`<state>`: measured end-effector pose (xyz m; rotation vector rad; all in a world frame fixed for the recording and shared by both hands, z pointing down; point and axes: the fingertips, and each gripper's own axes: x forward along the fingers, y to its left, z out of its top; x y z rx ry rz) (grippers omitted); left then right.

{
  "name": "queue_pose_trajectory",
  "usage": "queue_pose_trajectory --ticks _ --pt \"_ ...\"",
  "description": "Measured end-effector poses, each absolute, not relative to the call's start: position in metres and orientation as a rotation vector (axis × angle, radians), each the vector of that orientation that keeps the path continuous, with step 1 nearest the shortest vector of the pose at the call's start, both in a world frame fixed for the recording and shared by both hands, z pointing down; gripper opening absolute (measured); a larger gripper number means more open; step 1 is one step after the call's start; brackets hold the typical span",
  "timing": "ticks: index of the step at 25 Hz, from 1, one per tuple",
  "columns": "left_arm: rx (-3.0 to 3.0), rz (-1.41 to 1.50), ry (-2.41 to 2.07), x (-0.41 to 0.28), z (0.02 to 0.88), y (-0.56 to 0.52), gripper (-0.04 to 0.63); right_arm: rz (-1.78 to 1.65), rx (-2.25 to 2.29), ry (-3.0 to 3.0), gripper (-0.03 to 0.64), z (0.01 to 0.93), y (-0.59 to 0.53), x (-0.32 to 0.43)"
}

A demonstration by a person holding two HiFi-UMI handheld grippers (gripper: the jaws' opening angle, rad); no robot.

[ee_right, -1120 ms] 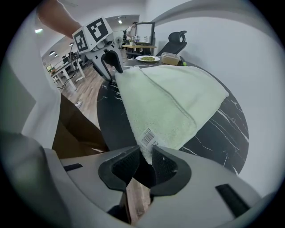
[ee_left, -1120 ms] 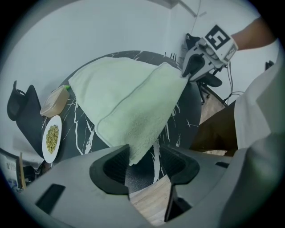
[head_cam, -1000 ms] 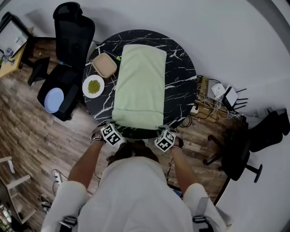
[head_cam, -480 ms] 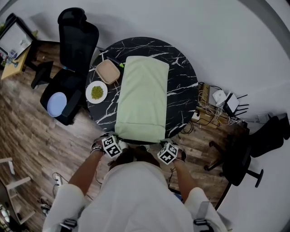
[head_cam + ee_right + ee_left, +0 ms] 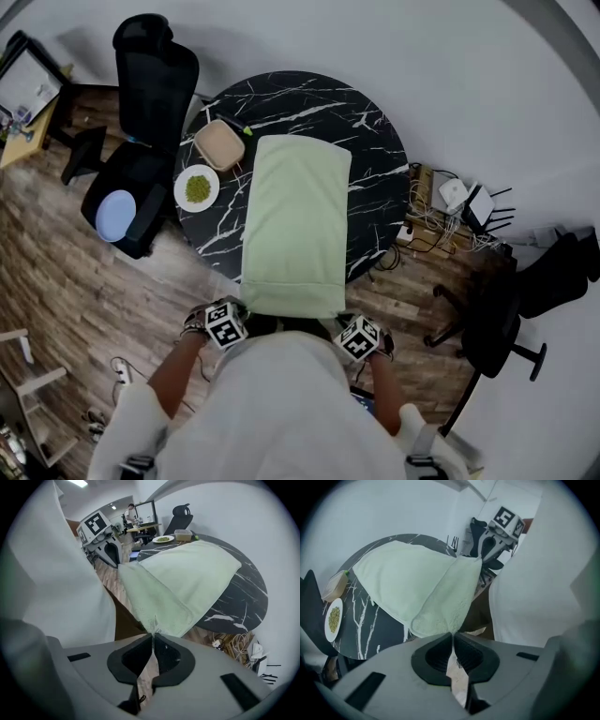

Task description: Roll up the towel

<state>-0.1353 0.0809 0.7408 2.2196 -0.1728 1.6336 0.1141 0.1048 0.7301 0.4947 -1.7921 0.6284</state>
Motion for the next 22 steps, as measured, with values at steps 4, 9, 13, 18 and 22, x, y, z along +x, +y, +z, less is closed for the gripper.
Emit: queue_pose_trajectory --ticks 4,9,13,18,22 --pt "2.249 1.563 -0.251 -0.138 0.715 0.042 0.014 0.638 0.617 -1.875 0.009 0.699 0.061 0.115" --pt "2.329 1.585 -0.349 -0.133 0.694 -0.02 0.014 0.608 0.735 -1.932 0.009 0.678 -0.002 0.119" --pt "2.345 1.637 -0.45 -0.126 0.7 -0.067 0.014 0.564 0.78 -1.916 0.009 0.686 -0.047 0.123" --pt "2.283 1.645 -0.575 -0.122 0.719 -0.101 0.015 0.572 0.801 -1.861 0.011 0.709 -0.078 0.126" --pt "2.281 1.606 -0.67 -0.119 0.723 -0.106 0.162 0.5 0.869 -1.839 0.088 0.713 -0.085 0.133"
